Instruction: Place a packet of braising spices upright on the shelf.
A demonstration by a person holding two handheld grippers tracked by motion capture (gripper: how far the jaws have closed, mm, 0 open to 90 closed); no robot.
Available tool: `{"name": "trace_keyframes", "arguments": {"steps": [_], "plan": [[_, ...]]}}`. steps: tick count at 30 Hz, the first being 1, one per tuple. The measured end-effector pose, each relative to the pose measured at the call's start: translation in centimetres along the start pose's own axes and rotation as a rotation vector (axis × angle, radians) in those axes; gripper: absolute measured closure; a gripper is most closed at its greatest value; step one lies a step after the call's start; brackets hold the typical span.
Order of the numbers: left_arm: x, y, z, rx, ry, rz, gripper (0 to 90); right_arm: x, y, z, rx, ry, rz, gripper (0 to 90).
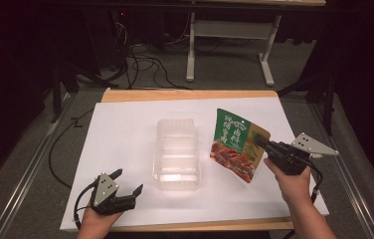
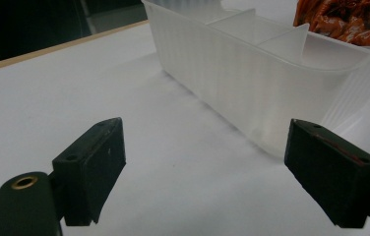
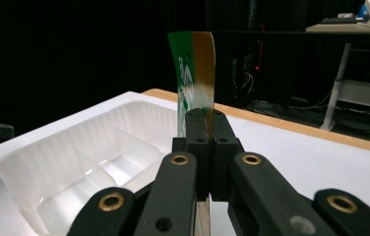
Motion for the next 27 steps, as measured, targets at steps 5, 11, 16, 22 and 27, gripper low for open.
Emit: {"name": "trace_keyframes", "arguments": {"steps": [5,11,16,22,27], "plan": [[0.0,0.0,0.0,0.0,-0.001,0.0,16.3,-0.3,0.1,-0.3,0.015,0.007,-0.002,90.0],[0.0,0.0,0.0,0.001,-0.001,-0.001,16.3,-0.1,0.4,-0.6,0.027,0.016,0.01,90.0],[0.0,0.0,0.0,0.002,-0.002,-0.002,16.2,-0.2,0.5,-0.9,0.034,0.04,0.02,90.0],[-0.1,0.1,-0.1,0.005,0.0,-0.001,16.2,-0.1,0.6,-1.4,0.052,0.031,0.022,90.0],[-0.1,0.1,0.0,0.005,0.0,-0.002,16.2,-0.2,0.7,-2.2,0.08,0.02,0.008,90.0]]}}
Point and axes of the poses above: each handheld gripper's, and its own axes: y roughly backward along the jaws, z roughly out of its underside, x roughly to its right, the point moved 6 cm from there along -y, roughly forward along the jaws, and after that the axes turned 7 degrees about y, right-handed, at the moved point
